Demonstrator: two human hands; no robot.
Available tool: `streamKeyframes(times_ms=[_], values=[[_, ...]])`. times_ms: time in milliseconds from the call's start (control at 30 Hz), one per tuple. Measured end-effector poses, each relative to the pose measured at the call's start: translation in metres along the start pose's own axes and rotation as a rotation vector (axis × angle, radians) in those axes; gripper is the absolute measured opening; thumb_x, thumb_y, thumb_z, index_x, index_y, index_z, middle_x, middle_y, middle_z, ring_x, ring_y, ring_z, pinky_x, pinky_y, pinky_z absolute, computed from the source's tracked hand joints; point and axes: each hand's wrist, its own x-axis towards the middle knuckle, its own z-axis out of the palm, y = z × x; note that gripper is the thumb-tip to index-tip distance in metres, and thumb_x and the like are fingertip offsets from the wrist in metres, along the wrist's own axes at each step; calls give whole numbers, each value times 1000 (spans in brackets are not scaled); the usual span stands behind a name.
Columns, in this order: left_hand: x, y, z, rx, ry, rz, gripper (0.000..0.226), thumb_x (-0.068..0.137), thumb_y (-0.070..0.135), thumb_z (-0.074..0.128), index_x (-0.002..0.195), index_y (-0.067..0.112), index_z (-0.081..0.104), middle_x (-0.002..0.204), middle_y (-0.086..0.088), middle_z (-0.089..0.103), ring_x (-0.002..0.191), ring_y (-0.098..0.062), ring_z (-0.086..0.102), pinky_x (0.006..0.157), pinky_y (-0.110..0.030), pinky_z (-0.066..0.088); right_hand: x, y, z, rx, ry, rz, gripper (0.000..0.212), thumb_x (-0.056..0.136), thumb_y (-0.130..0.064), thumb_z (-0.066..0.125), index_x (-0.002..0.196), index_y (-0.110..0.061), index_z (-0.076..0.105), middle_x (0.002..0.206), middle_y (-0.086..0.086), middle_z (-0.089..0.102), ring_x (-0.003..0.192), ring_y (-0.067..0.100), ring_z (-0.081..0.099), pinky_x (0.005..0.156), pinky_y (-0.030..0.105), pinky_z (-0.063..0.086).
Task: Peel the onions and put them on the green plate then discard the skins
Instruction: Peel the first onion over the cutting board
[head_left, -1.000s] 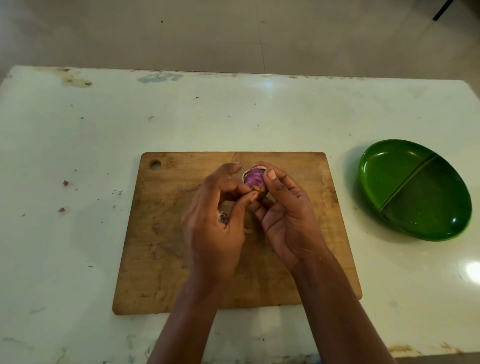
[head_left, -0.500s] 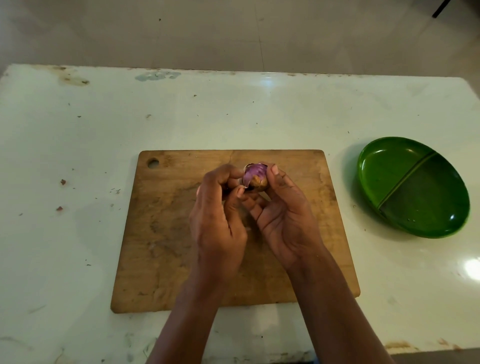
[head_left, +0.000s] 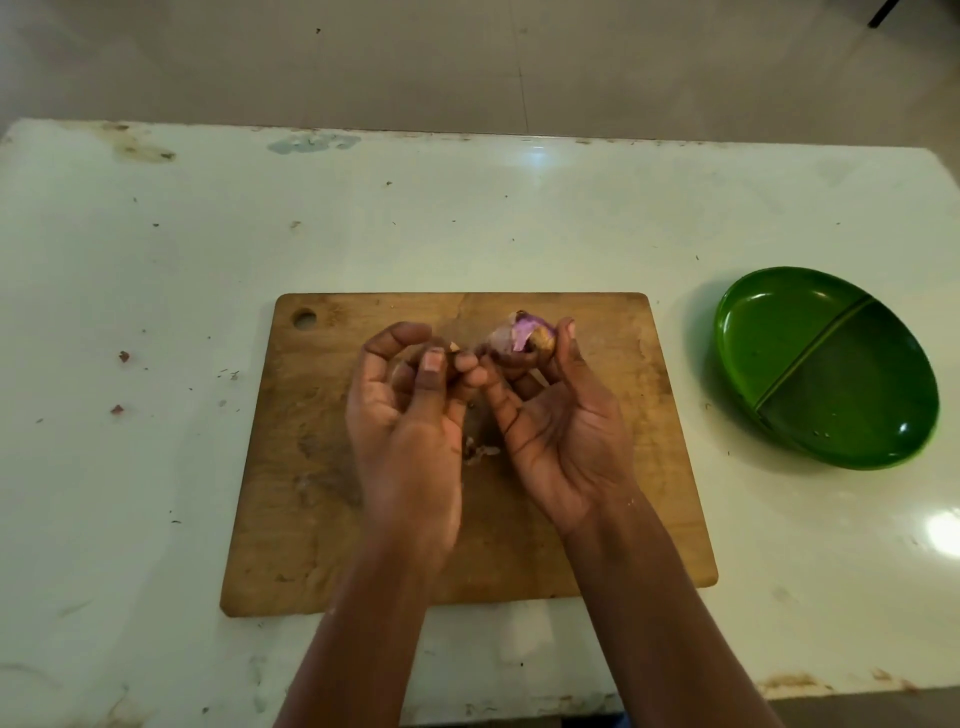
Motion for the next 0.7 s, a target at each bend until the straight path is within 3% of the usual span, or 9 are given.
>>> streamKeyframes(times_ms=[100,200,300,400,500,700], values=[[6,5,-5,-138,-14,-35,20,82,0,53,99,11,56,75,-2,62,70,-10,63,66,-18,53,0,-2,0,22,35,-28,36,78,-23,62,103,2,60,94,19,69,86,26,69,78,33,59],[4,6,-5,166,-3,140,31,75,6,65,103,16,56,84,1,64,82,-11,65,75,-23,52,2,1,-1,-67,2,-43,39,76,-22,64,107,0,59,99,18,68,89,25,68,82,34,57],[0,7,-2,497,-42,376,31,78,3,70,105,12,58,91,5,66,88,-8,66,75,-19,52,4,2,-5,-116,-34,-54,36,75,-20,66,107,-4,58,100,15,67,91,23,66,88,36,54],[-2,6,-2,633,-135,507,32,77,8,73,106,13,59,97,5,67,91,-8,67,76,-20,54,5,2,-8,-100,-85,-56,36,73,-18,74,104,-5,61,102,15,65,93,24,64,84,34,56],[-1,3,-8,796,-173,621,34,78,13,74,107,19,59,98,0,68,91,-9,67,76,-26,56,5,2,-9,-120,-115,-73,47,58,-19,85,98,-6,64,95,11,67,88,19,65,73,27,58],[6,3,-15,979,-217,694,35,79,15,69,112,10,61,99,-6,68,92,-13,65,80,-15,52,4,-3,-6,-269,-93,-123,39,56,-17,77,93,-9,66,89,8,69,82,16,66,68,23,56]])
